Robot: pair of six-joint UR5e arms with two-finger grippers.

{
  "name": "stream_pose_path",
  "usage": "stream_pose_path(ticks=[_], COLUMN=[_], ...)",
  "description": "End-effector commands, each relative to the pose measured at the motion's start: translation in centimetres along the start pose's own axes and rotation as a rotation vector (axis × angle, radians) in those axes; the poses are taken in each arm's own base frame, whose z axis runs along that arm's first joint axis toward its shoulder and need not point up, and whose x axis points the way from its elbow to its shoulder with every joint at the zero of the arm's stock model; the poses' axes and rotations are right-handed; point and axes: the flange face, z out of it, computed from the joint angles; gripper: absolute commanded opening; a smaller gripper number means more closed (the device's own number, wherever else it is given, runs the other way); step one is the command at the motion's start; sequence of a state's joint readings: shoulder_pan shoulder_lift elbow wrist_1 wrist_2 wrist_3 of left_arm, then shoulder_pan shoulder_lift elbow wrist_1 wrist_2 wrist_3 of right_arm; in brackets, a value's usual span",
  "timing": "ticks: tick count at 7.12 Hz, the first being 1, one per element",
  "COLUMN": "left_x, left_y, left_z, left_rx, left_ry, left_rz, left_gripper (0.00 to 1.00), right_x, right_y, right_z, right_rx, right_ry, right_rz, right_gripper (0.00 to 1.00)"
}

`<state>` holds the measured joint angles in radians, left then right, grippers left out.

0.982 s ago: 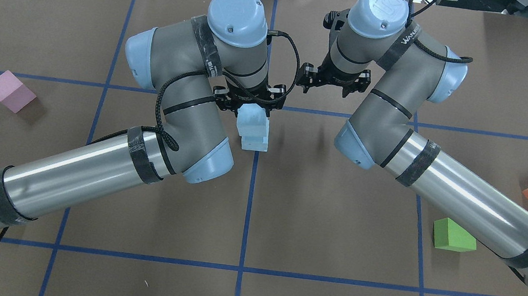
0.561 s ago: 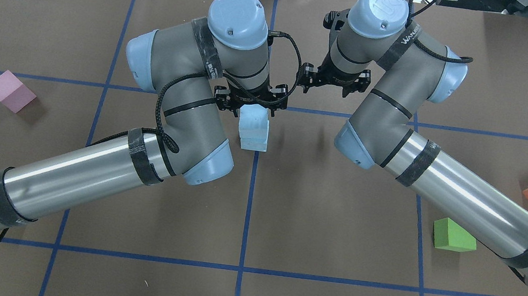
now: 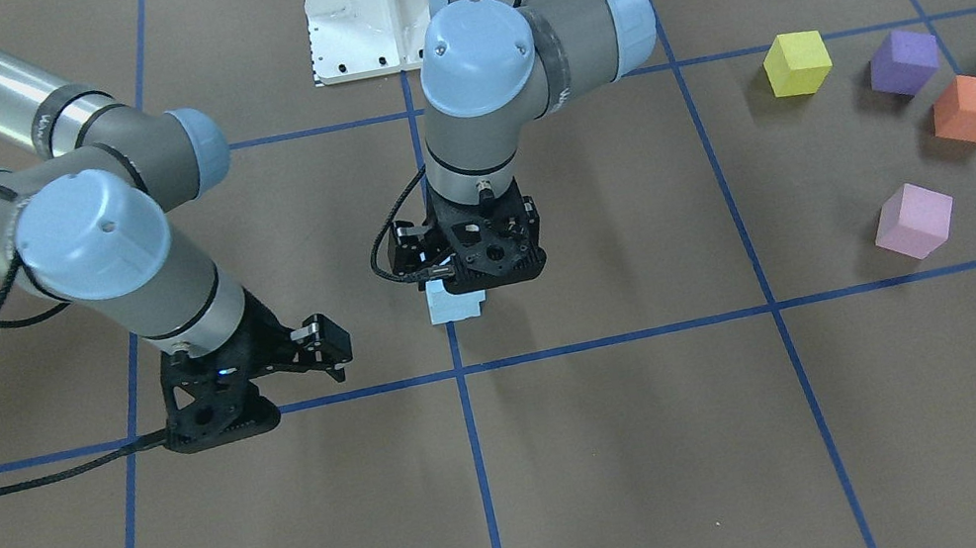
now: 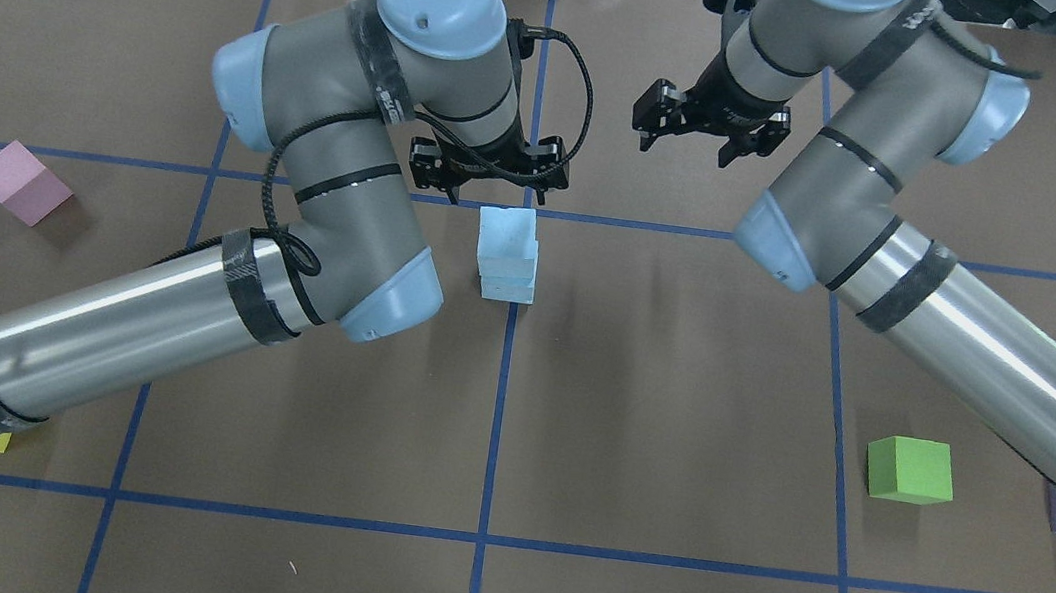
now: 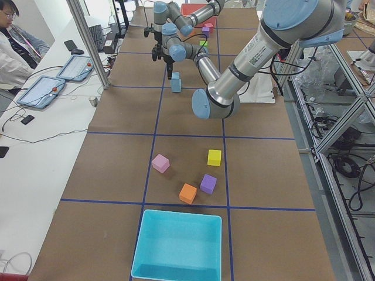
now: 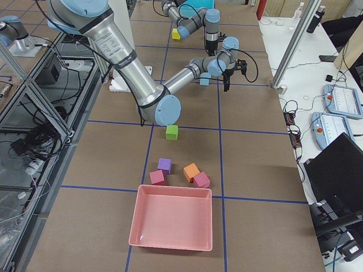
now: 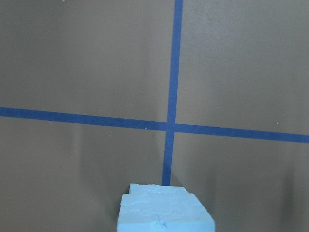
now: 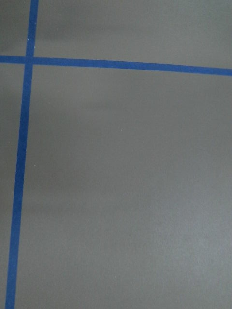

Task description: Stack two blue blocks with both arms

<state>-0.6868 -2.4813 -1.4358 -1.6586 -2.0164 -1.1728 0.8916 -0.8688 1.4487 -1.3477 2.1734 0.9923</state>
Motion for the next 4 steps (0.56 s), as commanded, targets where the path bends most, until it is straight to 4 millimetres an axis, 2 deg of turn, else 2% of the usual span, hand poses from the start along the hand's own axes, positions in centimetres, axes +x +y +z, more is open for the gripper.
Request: stream_pose_path(ticks=[1, 2, 3, 4], left_x=[-7.3, -11.6, -17.9, -25.0], left_y=[-3.3, -4.6, -5.6, -6.3], left_z=[-5.4, -8.9, -12.0, -13.9], left_rx=[-0.001, 0.000, -0.003, 0.000], left_ry=[0.040, 0.037, 0.024, 0.001], left_rz=[0.083, 0.152, 0.234, 0.305], left_gripper=[0.99, 0.99, 0.99, 0.99], right_x=[6.5, 10.0, 13.3, 19.2], right_y=[1.9, 3.9, 4.6, 5.4], right_z=[-5.8, -8.3, -9.3, -10.3], right_rx=[0.116, 0.134, 0.136, 0.141], right_ry=[0.003, -0.006, 0.014, 0.056], right_rz=[0.004, -0.013, -0.020, 0.048], right_gripper=[1.00, 1.00, 1.00, 1.00])
